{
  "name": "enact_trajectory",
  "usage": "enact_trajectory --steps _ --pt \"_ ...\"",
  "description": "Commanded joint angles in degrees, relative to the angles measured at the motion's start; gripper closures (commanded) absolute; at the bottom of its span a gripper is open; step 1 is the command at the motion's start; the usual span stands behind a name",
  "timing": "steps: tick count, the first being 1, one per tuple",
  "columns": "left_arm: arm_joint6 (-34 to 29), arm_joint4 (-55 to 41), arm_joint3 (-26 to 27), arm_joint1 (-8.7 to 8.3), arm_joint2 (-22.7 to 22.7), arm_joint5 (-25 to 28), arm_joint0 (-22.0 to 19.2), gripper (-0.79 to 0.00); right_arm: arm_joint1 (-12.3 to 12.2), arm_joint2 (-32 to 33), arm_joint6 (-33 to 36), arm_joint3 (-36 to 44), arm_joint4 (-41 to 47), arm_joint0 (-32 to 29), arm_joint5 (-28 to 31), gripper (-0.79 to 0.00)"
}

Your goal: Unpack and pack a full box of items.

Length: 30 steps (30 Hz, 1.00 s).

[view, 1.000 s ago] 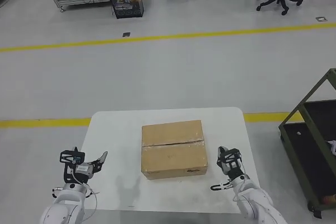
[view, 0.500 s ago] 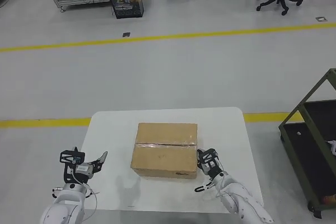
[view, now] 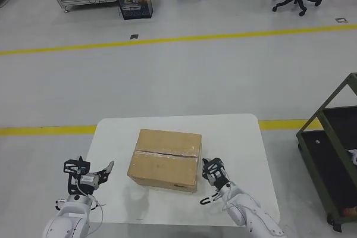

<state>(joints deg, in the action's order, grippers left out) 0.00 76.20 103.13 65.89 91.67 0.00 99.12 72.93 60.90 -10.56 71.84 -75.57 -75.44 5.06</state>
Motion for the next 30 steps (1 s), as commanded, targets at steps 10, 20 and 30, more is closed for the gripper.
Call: enact_trajectory --steps 10,20,30 --pt "-0.8 1.1 3.9 0.11 -2.4 3.8 -1.4 -0.785 -3.0 16.3 2.0 17.0 0.6 -12.7 -7.2 0.0" --pt "-3.7 6.6 8.6 0.35 -10.7 11.9 -5.6 -0.785 -3.7 23.1 5.8 26.5 -2.0 -19.2 -12.0 0.0" --pt "-4.5 6.6 9.0 0.45 -11.6 12.0 -6.2 -0.785 -3.6 24.4 6.7 28.4 -2.2 -20.7 -10.9 0.0"
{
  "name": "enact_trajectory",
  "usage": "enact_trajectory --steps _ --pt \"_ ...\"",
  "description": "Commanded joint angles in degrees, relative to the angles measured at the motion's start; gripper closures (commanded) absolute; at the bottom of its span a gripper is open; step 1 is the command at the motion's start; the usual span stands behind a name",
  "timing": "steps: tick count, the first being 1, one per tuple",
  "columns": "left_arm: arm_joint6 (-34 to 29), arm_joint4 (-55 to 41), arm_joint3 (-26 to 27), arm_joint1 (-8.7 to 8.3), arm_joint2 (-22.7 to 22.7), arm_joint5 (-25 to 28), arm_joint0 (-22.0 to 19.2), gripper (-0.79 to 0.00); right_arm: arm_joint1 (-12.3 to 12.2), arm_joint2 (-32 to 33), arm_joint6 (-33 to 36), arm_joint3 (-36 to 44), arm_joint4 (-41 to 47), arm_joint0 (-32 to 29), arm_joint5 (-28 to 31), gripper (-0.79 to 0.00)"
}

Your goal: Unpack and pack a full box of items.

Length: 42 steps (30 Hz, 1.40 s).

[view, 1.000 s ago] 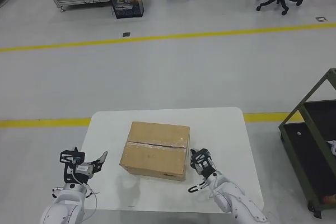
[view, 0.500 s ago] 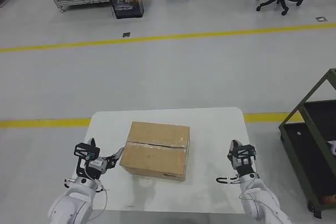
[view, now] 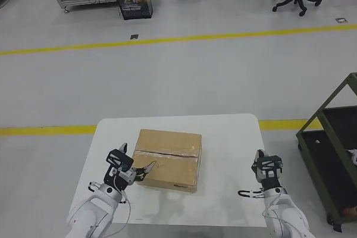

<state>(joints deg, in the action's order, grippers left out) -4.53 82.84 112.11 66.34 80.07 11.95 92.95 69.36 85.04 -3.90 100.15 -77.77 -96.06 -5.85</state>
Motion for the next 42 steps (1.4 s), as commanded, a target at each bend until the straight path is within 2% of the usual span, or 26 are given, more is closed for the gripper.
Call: enact_trajectory --steps 1,11,15,19,25,29,42 --pt "0.0 0.0 0.0 0.0 0.0 0.0 0.0 -0.785 0.0 0.6 0.0 0.1 0.1 -0.2 0.0 0.0" --pt "0.3 -0.1 0.2 0.05 -0.3 0.1 -0.5 -0.785 0.3 0.3 0.9 -0.4 -0.2 -0.2 -0.3 0.0" --pt "-0.1 3.8 -1.1 0.33 -3.7 0.9 -4.7 -0.785 0.4 -0.1 1.3 -0.6 -1.2 0.2 -0.4 0.0" --pt "-4.7 8.1 -4.6 0.87 -8.8 2.2 -10.2 -0.785 0.5 0.7 1.2 -0.4 -1.3 0.2 -1.0 0.0" --pt "-10.2 7.9 -9.7 2.43 -16.4 1.7 -17.2 -0.785 0.5 2.4 1.2 -0.4 -1.3 -0.7 -1.9 0.0" --pt "-13.0 6.5 -12.2 3.39 -19.4 0.9 -20.8 -0.785 0.6 3.1 1.3 -0.7 -1.3 -1.2 -2.3 0.0" --pt "-13.0 6.5 -12.2 3.39 -19.4 0.9 -20.8 -0.785 1.3 3.5 -0.6 -0.6 1.1 -2.0 -4.7 0.0"
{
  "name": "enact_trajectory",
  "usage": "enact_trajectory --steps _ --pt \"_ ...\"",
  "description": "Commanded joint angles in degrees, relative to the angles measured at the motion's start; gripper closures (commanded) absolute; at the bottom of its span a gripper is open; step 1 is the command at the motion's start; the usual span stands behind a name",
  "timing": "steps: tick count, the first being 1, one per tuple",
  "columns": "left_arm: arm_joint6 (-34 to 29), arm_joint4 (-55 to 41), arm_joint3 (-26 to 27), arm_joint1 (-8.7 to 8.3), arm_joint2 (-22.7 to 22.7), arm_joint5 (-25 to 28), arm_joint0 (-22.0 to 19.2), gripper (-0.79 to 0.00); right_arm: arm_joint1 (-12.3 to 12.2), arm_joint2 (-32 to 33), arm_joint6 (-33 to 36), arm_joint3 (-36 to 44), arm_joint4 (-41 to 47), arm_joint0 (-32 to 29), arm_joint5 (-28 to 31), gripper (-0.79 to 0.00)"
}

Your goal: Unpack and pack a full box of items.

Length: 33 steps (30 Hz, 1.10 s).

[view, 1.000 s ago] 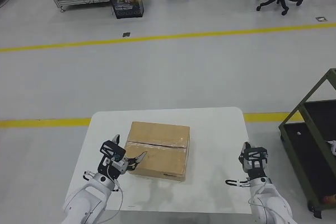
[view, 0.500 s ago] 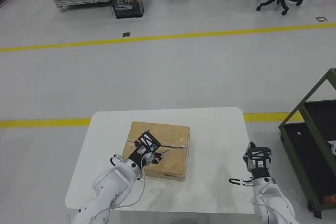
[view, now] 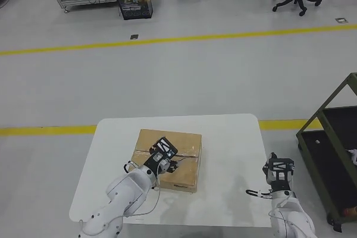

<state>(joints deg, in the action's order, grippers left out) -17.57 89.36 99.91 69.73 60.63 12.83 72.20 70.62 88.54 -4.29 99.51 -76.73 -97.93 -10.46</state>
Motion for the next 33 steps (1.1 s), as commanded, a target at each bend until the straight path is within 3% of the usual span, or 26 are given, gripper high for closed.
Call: enact_trajectory --steps 1,5,10,17,23,33 --pt "0.0 0.0 0.0 0.0 0.0 0.0 0.0 -0.785 0.1 -0.1 -0.3 0.0 0.0 -0.2 -0.1 0.0" --pt "1.5 0.7 0.3 0.23 -1.6 0.6 -0.1 -0.785 0.2 -0.6 0.3 -0.8 -0.7 0.5 0.4 0.0" --pt "-0.6 -0.2 -1.4 1.86 -7.5 0.5 -4.5 -0.785 0.4 -0.7 0.7 -0.9 -1.0 1.2 0.5 0.0" --pt "-6.6 -1.3 -10.3 4.79 -14.3 -2.7 -11.6 -0.785 0.5 -0.6 1.0 -0.9 -1.6 1.2 0.5 0.0" --pt "-8.4 -8.9 -16.2 6.81 -15.4 -4.6 -15.0 -0.785 0.7 -0.1 1.1 -0.8 -1.7 0.7 0.2 0.0" --pt "-9.3 -5.4 -21.4 8.49 -18.3 -6.4 -17.3 -0.785 0.9 -0.3 1.4 -0.7 -2.5 0.5 0.2 0.0"
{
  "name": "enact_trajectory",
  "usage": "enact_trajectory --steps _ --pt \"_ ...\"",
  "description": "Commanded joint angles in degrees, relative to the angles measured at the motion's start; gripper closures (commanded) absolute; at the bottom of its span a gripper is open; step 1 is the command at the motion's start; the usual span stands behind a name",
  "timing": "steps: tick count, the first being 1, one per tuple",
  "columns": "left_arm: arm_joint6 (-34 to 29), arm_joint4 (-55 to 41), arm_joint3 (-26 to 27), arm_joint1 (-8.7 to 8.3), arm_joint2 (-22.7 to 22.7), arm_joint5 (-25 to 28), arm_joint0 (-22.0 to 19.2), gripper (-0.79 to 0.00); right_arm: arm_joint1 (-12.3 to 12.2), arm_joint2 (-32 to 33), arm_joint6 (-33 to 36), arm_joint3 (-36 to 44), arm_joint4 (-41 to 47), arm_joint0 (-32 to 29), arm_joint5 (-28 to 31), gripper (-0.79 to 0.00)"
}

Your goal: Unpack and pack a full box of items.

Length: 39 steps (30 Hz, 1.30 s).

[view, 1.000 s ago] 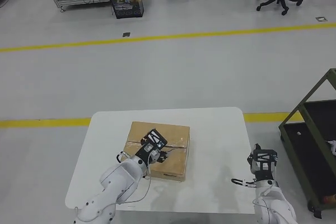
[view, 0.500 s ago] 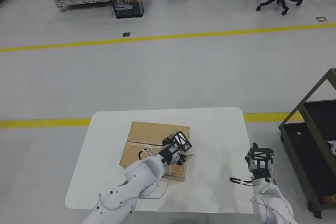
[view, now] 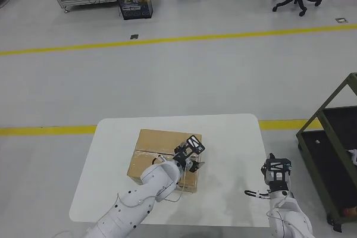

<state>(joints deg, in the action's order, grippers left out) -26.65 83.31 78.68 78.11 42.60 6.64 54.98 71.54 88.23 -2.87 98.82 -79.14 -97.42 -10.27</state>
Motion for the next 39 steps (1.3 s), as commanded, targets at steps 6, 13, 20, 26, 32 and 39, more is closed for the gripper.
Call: enact_trajectory --steps 6,13,20,26,32,39 --pt "-1.8 3.6 -1.4 0.69 -1.0 -1.2 -0.4 -0.73 0.2 -0.1 0.0 0.0 -0.3 0.0 0.3 0.0" --pt "-3.3 5.6 -2.2 1.34 -1.1 -2.7 -0.4 -0.588 0.3 0.2 -0.2 0.1 -0.3 -0.2 0.7 0.0" --pt "-4.5 7.3 -2.9 1.84 -0.7 -3.8 -0.1 -0.526 0.4 0.6 -0.3 0.4 -0.4 -0.5 1.1 0.0" --pt "-4.9 8.7 -2.3 2.0 -0.1 -3.8 0.8 -0.477 0.6 0.7 -0.4 0.3 -0.3 -0.8 1.2 0.0" --pt "-5.2 10.6 -1.3 1.87 1.4 -4.0 1.7 -0.382 0.7 0.6 -0.3 0.0 -0.3 -0.6 1.5 0.0" --pt "-5.1 12.4 -0.3 1.75 3.1 -4.1 2.8 0.0 0.9 0.3 -0.1 -0.2 -0.6 -0.2 1.8 0.0"
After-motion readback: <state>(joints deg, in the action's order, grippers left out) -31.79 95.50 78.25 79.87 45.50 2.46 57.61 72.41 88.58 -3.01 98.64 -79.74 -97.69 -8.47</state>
